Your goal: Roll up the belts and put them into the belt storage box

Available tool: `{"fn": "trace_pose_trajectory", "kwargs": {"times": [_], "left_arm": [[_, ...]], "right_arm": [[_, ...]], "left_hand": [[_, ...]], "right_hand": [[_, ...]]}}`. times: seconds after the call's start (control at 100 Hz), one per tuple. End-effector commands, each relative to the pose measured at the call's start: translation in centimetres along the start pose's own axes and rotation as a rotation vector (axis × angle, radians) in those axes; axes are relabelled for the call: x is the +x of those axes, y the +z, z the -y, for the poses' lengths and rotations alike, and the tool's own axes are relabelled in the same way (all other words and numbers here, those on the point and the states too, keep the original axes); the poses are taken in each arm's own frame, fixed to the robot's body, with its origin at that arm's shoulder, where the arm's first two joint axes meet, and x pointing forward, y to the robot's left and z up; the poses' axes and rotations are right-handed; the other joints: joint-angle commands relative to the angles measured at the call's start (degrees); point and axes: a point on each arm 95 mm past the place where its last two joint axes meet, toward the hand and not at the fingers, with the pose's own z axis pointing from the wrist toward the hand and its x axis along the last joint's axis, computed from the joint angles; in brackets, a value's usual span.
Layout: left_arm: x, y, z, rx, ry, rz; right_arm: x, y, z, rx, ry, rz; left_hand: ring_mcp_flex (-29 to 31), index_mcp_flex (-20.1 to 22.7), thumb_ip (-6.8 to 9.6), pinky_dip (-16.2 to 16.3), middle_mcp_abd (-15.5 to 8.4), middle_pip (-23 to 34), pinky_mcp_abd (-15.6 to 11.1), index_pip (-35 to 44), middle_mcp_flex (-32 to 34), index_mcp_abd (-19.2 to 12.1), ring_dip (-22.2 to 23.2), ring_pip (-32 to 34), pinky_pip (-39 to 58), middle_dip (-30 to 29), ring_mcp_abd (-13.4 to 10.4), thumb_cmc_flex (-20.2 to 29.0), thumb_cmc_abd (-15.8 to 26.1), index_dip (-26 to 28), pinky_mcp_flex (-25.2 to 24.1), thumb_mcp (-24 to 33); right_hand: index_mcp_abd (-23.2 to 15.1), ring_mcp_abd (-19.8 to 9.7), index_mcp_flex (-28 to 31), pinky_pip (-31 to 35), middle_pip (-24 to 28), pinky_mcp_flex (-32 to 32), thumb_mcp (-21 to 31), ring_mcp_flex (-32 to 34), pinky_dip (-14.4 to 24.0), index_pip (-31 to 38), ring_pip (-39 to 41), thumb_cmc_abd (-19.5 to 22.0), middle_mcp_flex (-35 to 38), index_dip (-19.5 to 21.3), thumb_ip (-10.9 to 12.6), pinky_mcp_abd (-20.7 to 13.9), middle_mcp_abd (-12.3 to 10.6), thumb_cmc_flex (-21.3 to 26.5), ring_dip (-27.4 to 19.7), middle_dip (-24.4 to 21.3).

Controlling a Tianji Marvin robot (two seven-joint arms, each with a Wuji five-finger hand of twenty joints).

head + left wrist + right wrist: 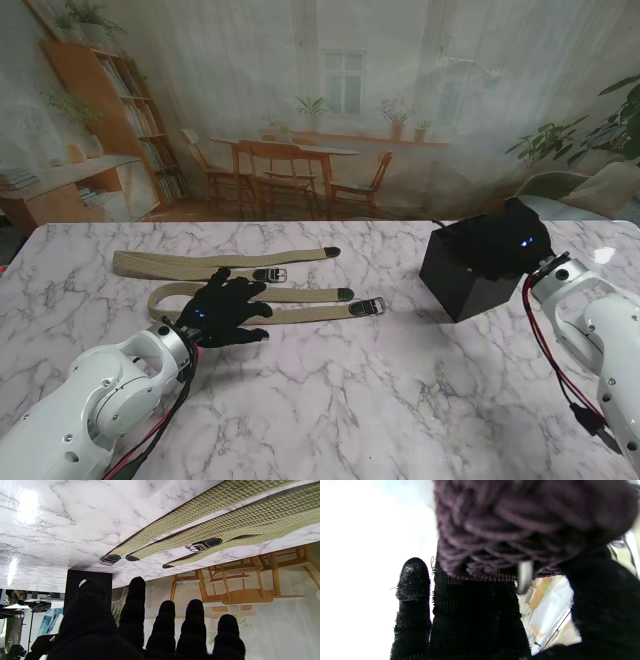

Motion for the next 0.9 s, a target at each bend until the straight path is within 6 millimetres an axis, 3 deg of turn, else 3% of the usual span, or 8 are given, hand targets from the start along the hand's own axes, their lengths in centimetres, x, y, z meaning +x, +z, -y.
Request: {"fn": "trace_pose_trajectory", "kwargs": {"times": [0.0, 0.2, 0.4, 0.89], "left_arm": [[0.1, 0.1, -0.2, -0.015, -0.002, -0.001], [0.2, 0.1, -0.1, -0.021, 0.001, -0.006], [0.3, 0.2, -0.2, -0.021, 0.001, -0.005], [0.4, 0.3, -0.2, -0.025, -0.003, -0.006]], "right_arm": [[-2.3, 0.0, -0.5, 0.008, -0.078, 0.006], [-5.2, 0.4, 0.2, 0.087, -0.243, -0.048], [-6.4, 1.1, 1.4, 0.169, -0.386, -0.151], [-5.7, 3.1, 3.2, 0.216, -0.478, -0.338]], "left_hand": [[-1.26, 1.15, -0.17, 0.49, 0.12, -0.36, 2.34, 0.37, 0.08, 0.36, 0.45, -1.51, -2.51, 0.56, -0.52, -0.85, 2.38, 0.40, -0.88, -0.86], [-1.29, 1.12, -0.17, 0.50, 0.08, -0.34, 2.32, 0.39, 0.07, 0.36, 0.46, -1.50, -2.49, 0.58, -0.53, -0.85, 2.38, 0.41, -0.87, -0.87], [-1.22, 1.13, -0.18, 0.50, 0.15, -0.33, 2.29, 0.42, 0.00, 0.33, 0.48, -1.46, -2.51, 0.59, -0.56, -0.88, 2.38, 0.42, -0.92, -0.88], [-1.33, 1.04, -0.17, 0.50, 0.14, -0.34, 2.24, 0.40, -0.05, 0.43, 0.48, -1.49, -2.53, 0.58, -0.59, -0.86, 2.46, 0.41, -0.99, -0.85]], "right_hand": [[-19.28, -4.19, 4.31, 0.26, 6.49, -0.01, 11.10, 1.52, 0.23, 8.45, 2.29, 4.45, 3.34, 4.03, 2.93, -0.61, -7.18, 11.85, 0.65, 3.64], [-20.37, -4.71, 3.84, -0.16, 6.41, -0.22, 10.92, 1.49, 0.22, 8.70, 1.32, 4.80, 2.97, 4.34, 2.89, -1.70, -7.81, 11.52, 0.49, 3.71], [-22.25, -5.41, 3.47, -0.47, 6.35, -0.21, 10.96, 1.51, 0.28, 8.94, 0.36, 4.99, 2.68, 4.49, 2.78, -2.86, -8.84, 10.90, 0.44, 3.71], [-26.38, -6.77, 2.72, -1.25, 5.94, -1.08, 11.20, 1.44, 0.63, 9.20, -1.67, 5.29, 2.19, 4.75, 2.47, -5.82, -10.74, 9.46, 0.49, 3.92]]}}
